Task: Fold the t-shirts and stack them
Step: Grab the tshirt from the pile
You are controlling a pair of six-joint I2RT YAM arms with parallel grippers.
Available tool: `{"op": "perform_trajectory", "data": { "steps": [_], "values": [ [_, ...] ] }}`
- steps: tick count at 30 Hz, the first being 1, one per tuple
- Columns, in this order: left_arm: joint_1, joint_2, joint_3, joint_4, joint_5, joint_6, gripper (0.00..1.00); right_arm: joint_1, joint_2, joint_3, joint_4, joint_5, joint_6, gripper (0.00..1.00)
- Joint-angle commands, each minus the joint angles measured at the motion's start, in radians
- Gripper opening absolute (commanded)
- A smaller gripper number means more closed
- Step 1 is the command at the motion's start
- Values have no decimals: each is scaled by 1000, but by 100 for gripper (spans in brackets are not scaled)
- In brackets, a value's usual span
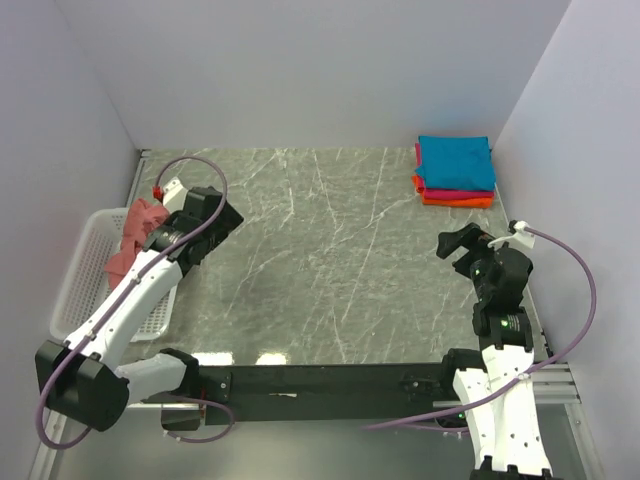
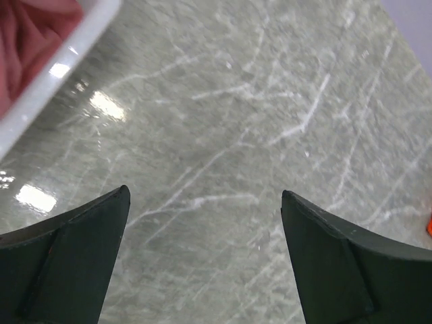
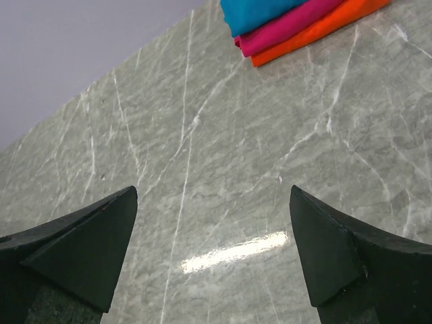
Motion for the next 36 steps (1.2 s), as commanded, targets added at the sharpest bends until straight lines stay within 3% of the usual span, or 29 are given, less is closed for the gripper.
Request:
{"op": "perform_trajectory", "data": {
  "steps": [1,9,18,19,20,22,23,26,32,36],
  "values": [
    [30,46,76,-52,-128,-56,99,5,-13,28,67,-20,23,100],
    [247,227,265,-227,-197,-177,100,5,94,35,102,-147,27,100],
    [457,266,193,-142,-134,-127,99,5,219,37,116,-213,11,100],
    [478,275,193,-126,-125,-90,95,5,225,41,113,-215,8,100],
    [486,296,196,-94,-108,-67,77,7,236,48,104,-215,5,100],
    [498,335,231,-84,-71,-14,56,5,242,49,102,-215,2,99],
    [500,345,248,-90,-68,-10,3,5,243,48,98,-213,2,99],
    [500,355,303,-129,-65,2,1,5,236,54,87,-207,-3,98],
    [500,148,333,3,-45,79,1,5,205,52,88,-216,-6,98],
    [501,60,487,71,-8,134,1,5,193,52,91,-247,-13,96]
  ]
}}
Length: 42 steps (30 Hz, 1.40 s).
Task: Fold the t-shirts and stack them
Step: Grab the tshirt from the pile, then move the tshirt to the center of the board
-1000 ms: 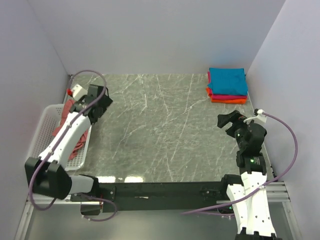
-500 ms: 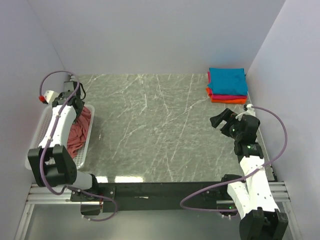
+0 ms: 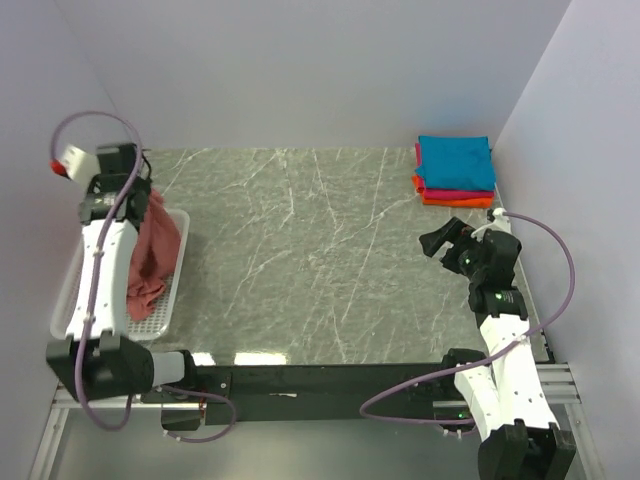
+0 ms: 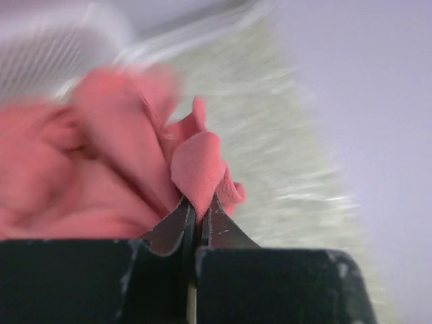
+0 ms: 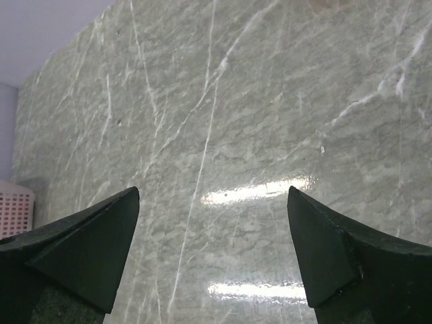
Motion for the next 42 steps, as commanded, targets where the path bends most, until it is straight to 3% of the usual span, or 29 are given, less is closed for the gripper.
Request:
{"op": "perform_trajectory", "data": {
  "steps": [1,5,8,12,18,22,27,33,37,38,39,40,41,42],
  "values": [
    [1,-103,206,141,47,105,1,5,-20,53,19,-40,-21,96],
    [-21,-59,424,127,122,169,1,5,-27,72,2,-40,-20,95],
    [-130,15,590,142,136,260,1,5,-39,76,-3,-32,-21,95],
    [-417,111,771,202,103,397,1,5,-56,78,-11,-1,-15,95],
    [-628,206,846,352,323,380,1,5,-70,79,-29,25,-21,95],
    [-779,260,882,388,278,443,1,5,-74,92,-47,31,-23,95],
    [-786,263,797,430,203,427,1,5,-88,99,-83,77,-34,95],
    [-750,294,605,325,9,390,16,5,-73,107,-113,101,-47,95],
    [-604,331,448,216,139,202,19,5,-28,115,-107,71,-47,95],
    [-581,340,419,198,140,175,24,5,-19,116,-104,42,-50,95],
    [-547,351,380,148,127,138,36,5,-11,121,-106,36,-52,95],
    [-532,376,374,112,88,118,60,5,7,125,-109,28,-58,95],
    [-518,387,369,79,77,102,72,8,15,127,-112,20,-64,95],
    [-500,403,356,30,63,87,91,13,24,127,-110,19,-69,95]
  ]
}}
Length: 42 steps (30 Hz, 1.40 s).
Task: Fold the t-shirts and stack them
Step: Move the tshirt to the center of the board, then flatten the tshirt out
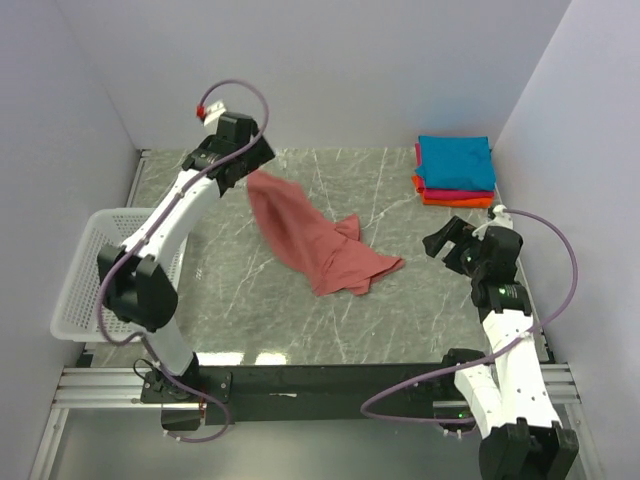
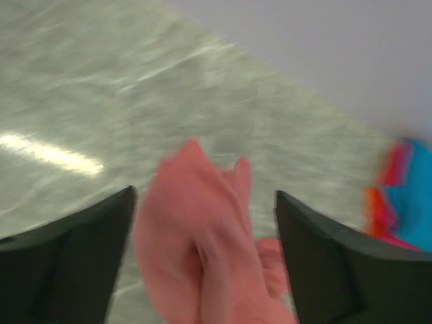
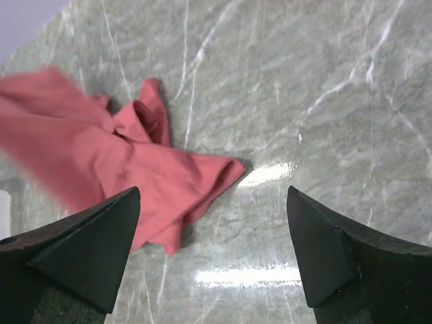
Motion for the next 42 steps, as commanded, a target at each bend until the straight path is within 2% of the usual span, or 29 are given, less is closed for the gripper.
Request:
{"op": "perform_trajectory", "data": {
  "steps": [1,4,8,10,14,18,22,26,27,31,34,35,38,42],
  "values": [
    [45,16,-30,-153,-77,-125,99,19,34,61,3,-25,-29,95],
    [48,-11,-102,-165,-87,-151,99,89,81,61,6,33,-20,95],
    [46,-91,-322,-47,72,-136,99,207,181,73,24,92,23,94],
    [39,-113,-369,-38,119,-130,99,256,252,89,27,112,54,92],
    [-52,-128,-432,-18,170,-119,99,290,367,79,84,130,111,92],
    [-202,-61,-363,37,202,-14,99,292,523,86,130,101,178,89],
    [-240,56,-251,69,288,76,100,289,629,84,232,49,262,88],
    [-297,239,-63,-2,265,132,99,289,726,115,256,29,309,83],
    [-306,267,-30,-39,256,137,99,289,755,124,260,32,318,78],
    [-342,372,93,-107,159,152,99,289,806,151,257,59,333,75],
    [-349,416,133,-141,122,149,97,287,826,155,266,72,339,63],
    [-352,430,139,-144,102,148,95,284,839,161,265,75,338,51],
    [-359,462,172,-170,59,148,89,283,864,165,245,87,324,28],
    [-359,499,197,-181,56,160,80,283,869,145,253,78,316,22]
  ]
}}
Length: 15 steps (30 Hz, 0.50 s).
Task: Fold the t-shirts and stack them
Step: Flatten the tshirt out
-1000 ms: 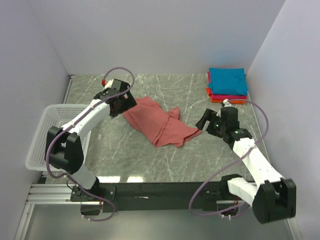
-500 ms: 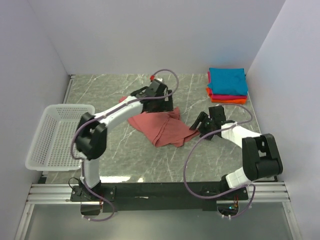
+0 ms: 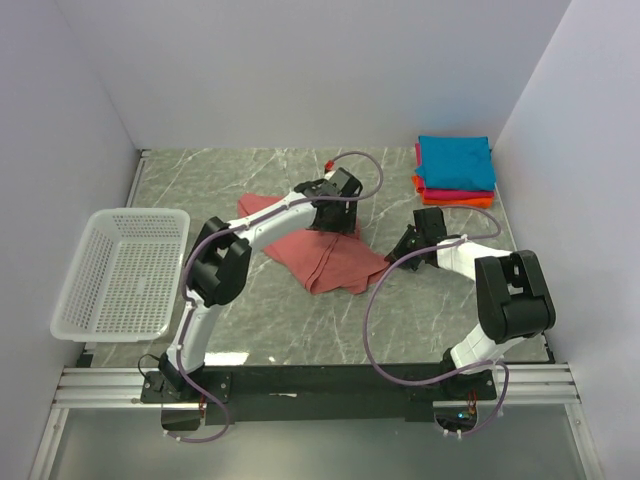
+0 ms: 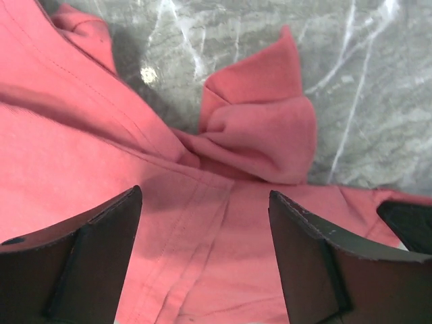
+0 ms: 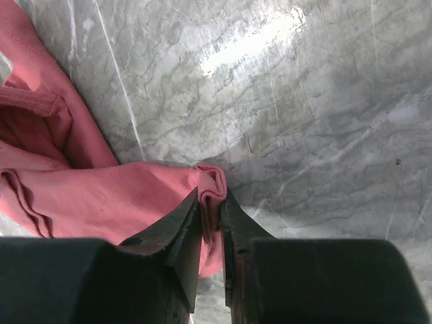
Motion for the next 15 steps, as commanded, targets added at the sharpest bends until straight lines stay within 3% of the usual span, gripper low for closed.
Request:
{"op": "perform_trajectory", "data": {
  "steps": [1,8,15],
  "values": [
    [0,23,60,-27,-45,26,80,-3,9,13,17,19,-8,21],
    [0,64,102,-41,-51,48,79,-3,1,-7,22,16,-25,15],
    [0,92,111,-73,-79,63,66,-8,-10,-15,23,11,-37,13]
  ]
}}
